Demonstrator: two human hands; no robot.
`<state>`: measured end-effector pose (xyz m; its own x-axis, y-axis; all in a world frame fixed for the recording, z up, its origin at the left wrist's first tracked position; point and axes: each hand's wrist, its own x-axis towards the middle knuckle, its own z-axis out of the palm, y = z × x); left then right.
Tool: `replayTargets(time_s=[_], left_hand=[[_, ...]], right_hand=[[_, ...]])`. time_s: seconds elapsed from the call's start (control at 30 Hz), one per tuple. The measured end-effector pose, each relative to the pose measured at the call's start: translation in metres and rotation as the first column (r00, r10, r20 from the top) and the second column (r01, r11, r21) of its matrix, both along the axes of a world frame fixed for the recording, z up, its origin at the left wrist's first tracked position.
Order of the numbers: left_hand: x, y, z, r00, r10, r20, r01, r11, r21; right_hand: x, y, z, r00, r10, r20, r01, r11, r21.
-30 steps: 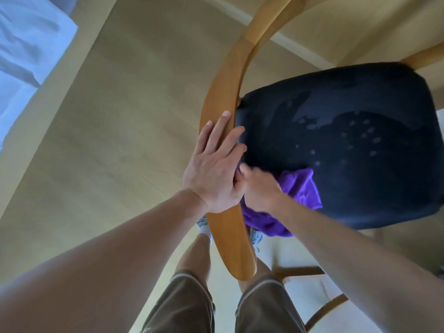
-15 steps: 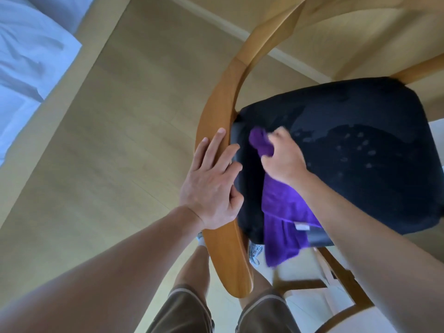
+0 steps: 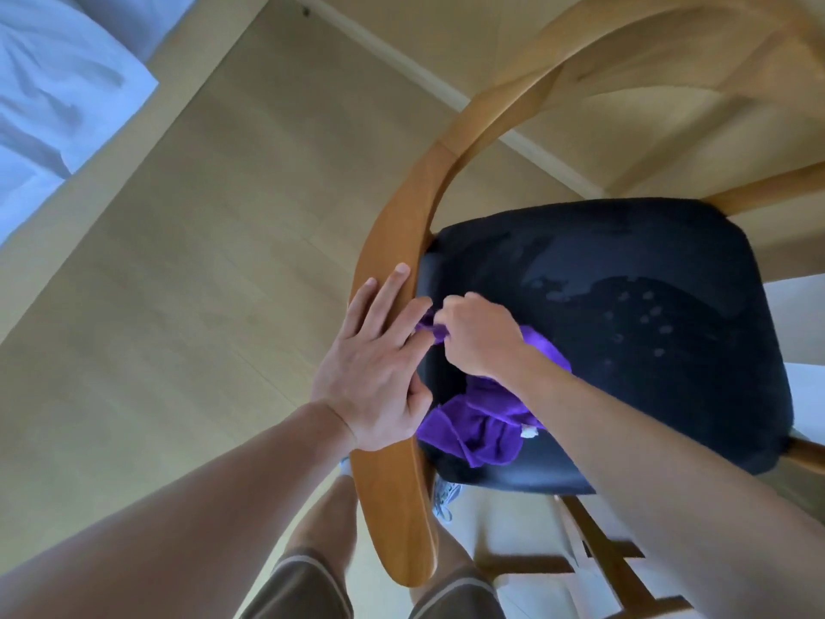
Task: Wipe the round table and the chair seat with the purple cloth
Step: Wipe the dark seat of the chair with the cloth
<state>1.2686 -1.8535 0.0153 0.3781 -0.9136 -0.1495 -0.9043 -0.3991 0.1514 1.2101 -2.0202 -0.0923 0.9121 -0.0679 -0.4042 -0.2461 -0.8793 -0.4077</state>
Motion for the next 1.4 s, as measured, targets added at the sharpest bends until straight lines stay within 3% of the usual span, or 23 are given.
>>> replayTargets(time_s=[0.1,0.17,0.23,0.3,0.37,0.43,0.57,0.67,0.73,0.77,0.83,0.9,0.97,1.03,1.1,1.17,1.23,1.27,1.33,1.37,1.4], left_hand=[[-0.001,0.0,0.0,1.0,-0.005,0.002,0.005,1.0,0.005],[-0.001,0.0,0.0,1.0,-0.002,0.002,0.002,1.0,0.011],[0.0,0.0,0.0,1.0,0.001,0.001,-0.001,1.0,0.015],[0.0,-0.001,0.001,1.0,0.002,0.003,-0.002,1.0,0.022],[0.0,-0.002,0.003,1.0,0.005,0.002,-0.005,1.0,0.011],[-0.001,-0.003,0.006,1.0,0.006,-0.018,-0.006,1.0,-0.004],[0.0,-0.003,0.007,1.0,0.001,-0.014,0.0,1.0,0.007],[0.002,0.001,0.001,1.0,-0.003,-0.026,0.003,1.0,-0.013],[0.003,0.002,-0.004,1.0,0.0,-0.02,-0.001,1.0,-0.017],[0.003,0.003,-0.005,1.0,0.001,-0.015,-0.001,1.0,-0.016],[0.003,0.003,-0.008,1.0,0.0,-0.012,0.0,1.0,-0.015],[0.003,0.004,-0.009,1.0,0.008,-0.023,-0.009,0.999,-0.031],[0.004,0.004,-0.008,0.999,0.015,-0.051,-0.017,0.999,-0.04],[0.003,0.003,-0.005,0.997,0.013,-0.07,-0.015,0.999,-0.031],[0.004,0.004,0.002,0.995,0.0,-0.098,-0.002,1.0,-0.022],[0.002,0.004,0.013,0.972,0.003,-0.234,-0.014,0.999,-0.047],[-0.007,0.006,0.03,0.871,0.043,-0.489,-0.09,0.993,-0.073],[-0.015,0.007,0.041,0.766,0.083,-0.638,-0.154,0.986,-0.057],[-0.036,0.01,0.062,0.445,0.205,-0.872,-0.274,0.958,0.085],[-0.047,0.012,0.069,0.268,0.263,-0.927,-0.32,0.932,0.172],[-0.058,0.014,0.073,0.153,0.302,-0.941,-0.362,0.903,0.231]], right_hand=[[0.044,-0.028,0.008,0.897,-0.402,0.184,0.393,0.916,0.084],[0.066,-0.026,0.005,0.844,-0.495,0.205,0.489,0.868,0.085],[0.073,-0.007,-0.003,0.897,-0.436,0.073,0.439,0.897,-0.041],[0.065,0.015,-0.013,0.96,-0.276,-0.039,0.261,0.939,-0.223],[0.052,0.033,-0.02,0.996,-0.059,-0.063,0.037,0.952,-0.304],[0.039,0.044,-0.021,0.995,0.083,-0.05,-0.094,0.957,-0.274],[0.009,0.047,-0.007,0.984,0.173,-0.039,-0.177,0.974,-0.144],[-0.03,0.034,0.004,0.992,-0.03,-0.124,0.043,0.993,0.109],[-0.055,0.022,0.016,0.949,-0.223,-0.223,0.281,0.919,0.277],[-0.066,0.018,0.024,0.901,-0.352,-0.252,0.425,0.832,0.357],[-0.085,0.014,0.048,0.75,-0.589,-0.3,0.648,0.564,0.513],[-0.097,0.017,0.072,0.627,-0.705,-0.332,0.71,0.342,0.615],[-0.105,0.022,0.092,0.555,-0.758,-0.343,0.71,0.217,0.67],[-0.11,0.03,0.113,0.527,-0.788,-0.317,0.685,0.175,0.707],[-0.114,0.039,0.135,0.541,-0.799,-0.261,0.654,0.205,0.728],[-0.121,0.046,0.155,0.552,-0.809,-0.202,0.635,0.25,0.731],[-0.126,0.055,0.168,0.553,-0.815,-0.174,0.639,0.281,0.716],[-0.128,0.059,0.173,0.544,-0.823,-0.164,0.653,0.292,0.699],[-0.132,0.068,0.182,0.521,-0.842,-0.14,0.689,0.318,0.652],[-0.135,0.074,0.186,0.52,-0.845,-0.127,0.697,0.333,0.635],[-0.138,0.079,0.191,0.523,-0.844,-0.115,0.696,0.346,0.63]])
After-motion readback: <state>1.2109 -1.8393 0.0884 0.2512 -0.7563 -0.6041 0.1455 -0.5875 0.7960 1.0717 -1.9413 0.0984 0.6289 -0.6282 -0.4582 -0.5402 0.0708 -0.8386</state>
